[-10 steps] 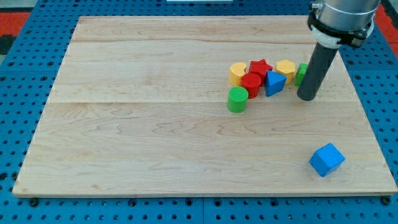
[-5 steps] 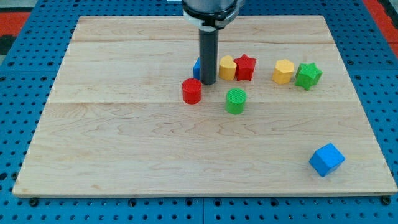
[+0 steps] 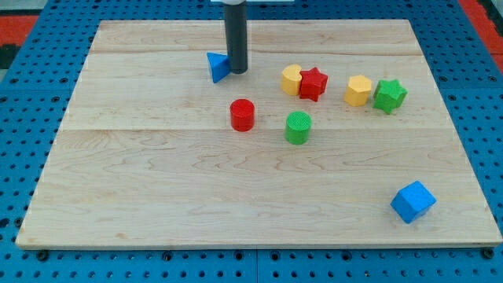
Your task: Move the triangle to the left center
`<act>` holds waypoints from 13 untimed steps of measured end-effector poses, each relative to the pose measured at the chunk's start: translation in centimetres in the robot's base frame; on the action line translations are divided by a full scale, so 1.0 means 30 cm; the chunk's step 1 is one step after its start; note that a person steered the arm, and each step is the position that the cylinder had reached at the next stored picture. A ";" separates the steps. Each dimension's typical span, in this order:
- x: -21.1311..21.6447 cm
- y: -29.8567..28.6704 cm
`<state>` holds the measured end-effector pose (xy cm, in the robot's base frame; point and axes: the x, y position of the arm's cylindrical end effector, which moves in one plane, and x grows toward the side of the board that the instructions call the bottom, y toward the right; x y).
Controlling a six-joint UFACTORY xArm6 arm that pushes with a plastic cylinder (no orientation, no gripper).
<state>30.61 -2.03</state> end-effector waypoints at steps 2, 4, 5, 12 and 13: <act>-0.009 -0.381; -0.034 -0.238; 0.051 -0.120; 0.134 -0.794; 0.211 -0.788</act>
